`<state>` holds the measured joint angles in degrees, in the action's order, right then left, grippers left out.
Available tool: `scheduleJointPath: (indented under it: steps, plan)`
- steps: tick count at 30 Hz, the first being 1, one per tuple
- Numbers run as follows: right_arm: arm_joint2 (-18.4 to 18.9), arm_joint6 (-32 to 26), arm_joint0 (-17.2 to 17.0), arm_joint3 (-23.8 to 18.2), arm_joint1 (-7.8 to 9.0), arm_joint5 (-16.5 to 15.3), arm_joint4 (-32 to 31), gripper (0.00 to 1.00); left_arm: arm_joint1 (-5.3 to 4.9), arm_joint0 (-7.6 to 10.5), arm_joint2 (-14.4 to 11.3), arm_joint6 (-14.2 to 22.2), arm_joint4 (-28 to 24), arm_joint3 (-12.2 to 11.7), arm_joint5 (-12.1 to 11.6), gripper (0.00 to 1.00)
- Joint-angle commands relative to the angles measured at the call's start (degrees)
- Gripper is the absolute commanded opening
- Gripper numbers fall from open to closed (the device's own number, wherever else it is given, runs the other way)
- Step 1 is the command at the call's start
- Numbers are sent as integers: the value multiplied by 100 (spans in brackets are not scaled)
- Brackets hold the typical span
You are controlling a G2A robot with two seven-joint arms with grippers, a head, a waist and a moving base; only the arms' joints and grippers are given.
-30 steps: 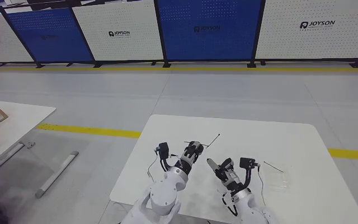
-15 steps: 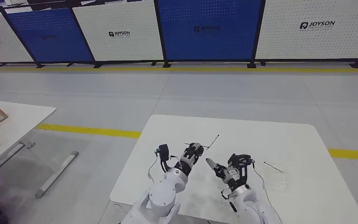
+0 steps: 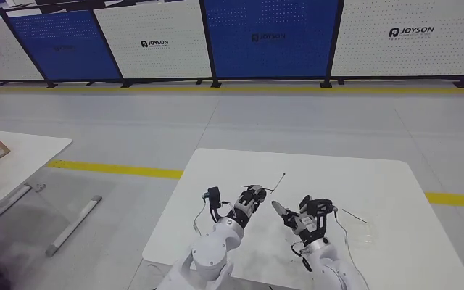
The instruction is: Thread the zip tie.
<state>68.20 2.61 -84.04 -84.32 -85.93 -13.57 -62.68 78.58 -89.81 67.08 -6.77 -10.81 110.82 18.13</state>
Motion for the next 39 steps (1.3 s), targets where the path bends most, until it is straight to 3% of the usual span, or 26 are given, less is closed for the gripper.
scheduleJointPath:
  steps: [1, 8, 9, 10, 11, 12, 16, 19, 20, 21, 29, 31, 36, 39]
  plan:
    - [-3, -15, 1, -1, -1, -7, 6, 100, 0, 0, -1, -2, 6, -1, 2, 0]
    - [-72, -238, 180, 139, 3, -261, 327, 100, 1, 17, -33, 14, 16, -54, -59, 0]
    - [-69, -284, 226, 177, 6, -309, 373, 90, 1, 21, -35, 14, 13, -58, -55, 0]
    - [-65, -303, 267, 208, 10, -332, 394, 71, 1, 24, -36, 12, 11, -59, -48, 0]
    - [-75, -320, 300, 246, 12, -394, 468, 64, 0, 27, -38, 8, 11, -60, -36, 0]
    - [-74, -354, 326, 271, 16, -443, 518, 50, 0, 31, -38, 6, 9, -60, -29, 0]
    - [-98, -440, 400, 313, 36, -442, 438, 44, -1, 42, -38, 15, -13, -63, 1, 0]
    - [-166, -486, 418, 322, 51, -485, 329, 34, -3, 47, -35, 31, -30, -63, 9, 0]
    - [-188, -539, 428, 320, 55, -488, 304, 23, -4, 48, -35, 35, -30, -63, 12, 0]
    - [-215, -585, 436, 306, 60, -503, 292, 20, -6, 50, -35, 37, -26, -63, 16, 0]
    - [-338, -566, 387, 33, 153, -591, 581, 25, -19, 45, -66, 82, 110, -61, -58, 0]
    - [-372, -573, 388, 8, 188, -591, 593, 24, -20, 33, -64, 72, 92, -63, -72, 0]
    - [-469, -531, 425, 23, 248, -591, 644, 33, -24, 27, -87, 62, 146, -107, -86, 0]
    - [-517, -458, 448, 14, 279, -591, 672, 32, -28, 18, -115, 76, 203, -110, -93, 0]
